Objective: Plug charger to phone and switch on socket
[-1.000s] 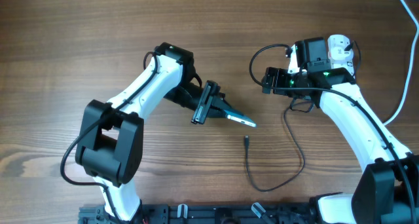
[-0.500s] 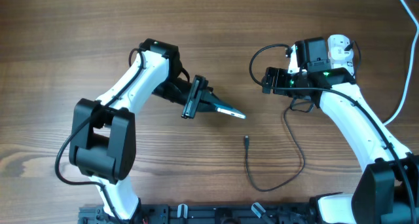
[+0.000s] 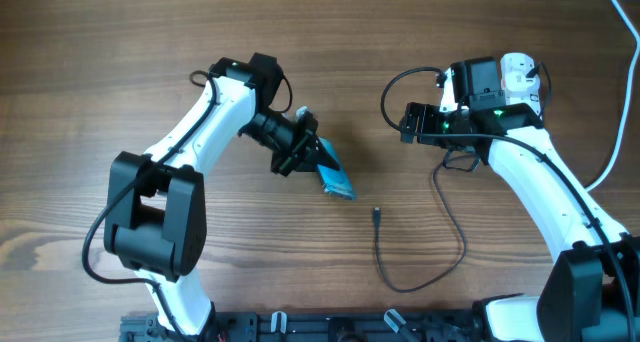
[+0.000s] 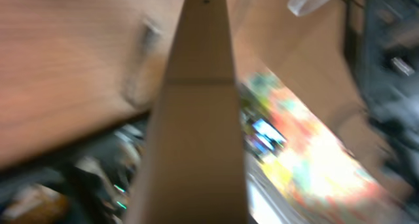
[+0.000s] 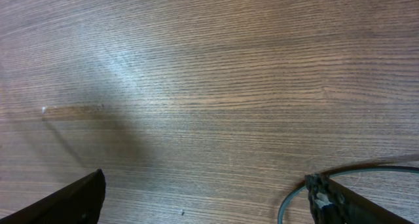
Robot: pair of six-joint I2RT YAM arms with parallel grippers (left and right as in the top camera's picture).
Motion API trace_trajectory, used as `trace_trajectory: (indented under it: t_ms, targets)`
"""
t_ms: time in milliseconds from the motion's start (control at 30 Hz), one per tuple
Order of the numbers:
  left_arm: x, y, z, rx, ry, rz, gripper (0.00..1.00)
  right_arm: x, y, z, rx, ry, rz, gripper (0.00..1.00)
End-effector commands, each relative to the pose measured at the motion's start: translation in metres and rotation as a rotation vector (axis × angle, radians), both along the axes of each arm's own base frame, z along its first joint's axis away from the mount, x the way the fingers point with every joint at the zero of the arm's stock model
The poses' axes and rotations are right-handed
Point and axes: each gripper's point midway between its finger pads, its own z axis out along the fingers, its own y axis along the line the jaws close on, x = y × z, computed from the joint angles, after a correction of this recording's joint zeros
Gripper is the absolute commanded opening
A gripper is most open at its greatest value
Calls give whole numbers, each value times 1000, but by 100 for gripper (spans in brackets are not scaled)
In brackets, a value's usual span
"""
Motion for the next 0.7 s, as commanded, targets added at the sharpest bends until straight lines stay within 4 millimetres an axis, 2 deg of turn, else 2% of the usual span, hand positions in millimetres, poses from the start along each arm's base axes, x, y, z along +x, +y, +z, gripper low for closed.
trace_trajectory:
  t_ms: [0, 67, 233, 400, 433, 467, 500, 533, 567, 600, 633, 667]
  targets:
    - [23, 26, -27, 204, -249, -83, 4, 2, -4, -2, -14, 1, -17, 100]
    - [36, 21, -32, 200, -362, -121, 4, 2, -4, -2, -14, 1, -17, 100]
    - [56, 14, -31, 175, -461, -107, 4, 2, -4, -2, -14, 1, -17, 100]
    - [64, 12, -30, 139, -568, -172, 4, 3, -3, -1, -6, -5, -18, 100]
    - [64, 12, -30, 135, -581, -186, 4, 1, 2, -1, 16, 6, -8, 100]
    - [66, 13, -30, 134, -586, -185, 4, -5, 16, 1, 98, 29, 31, 100]
    - [68, 15, -30, 135, -589, -179, 4, -10, 29, 5, 170, 47, 69, 93]
    - [70, 19, -30, 138, -588, -169, 4, -15, 34, 5, 190, 65, 79, 61]
    - [72, 22, -30, 141, -586, -159, 4, -20, 34, 2, 192, 92, 61, 47]
    - [75, 29, -30, 147, -582, -141, 4, -29, 35, -1, 181, 132, 66, 11]
    - [78, 35, -30, 154, -575, -123, 4, -36, 35, -4, 158, 158, 68, 4]
    - [81, 44, -31, 163, -561, -97, 4, -45, 33, -10, 114, 188, 71, 4]
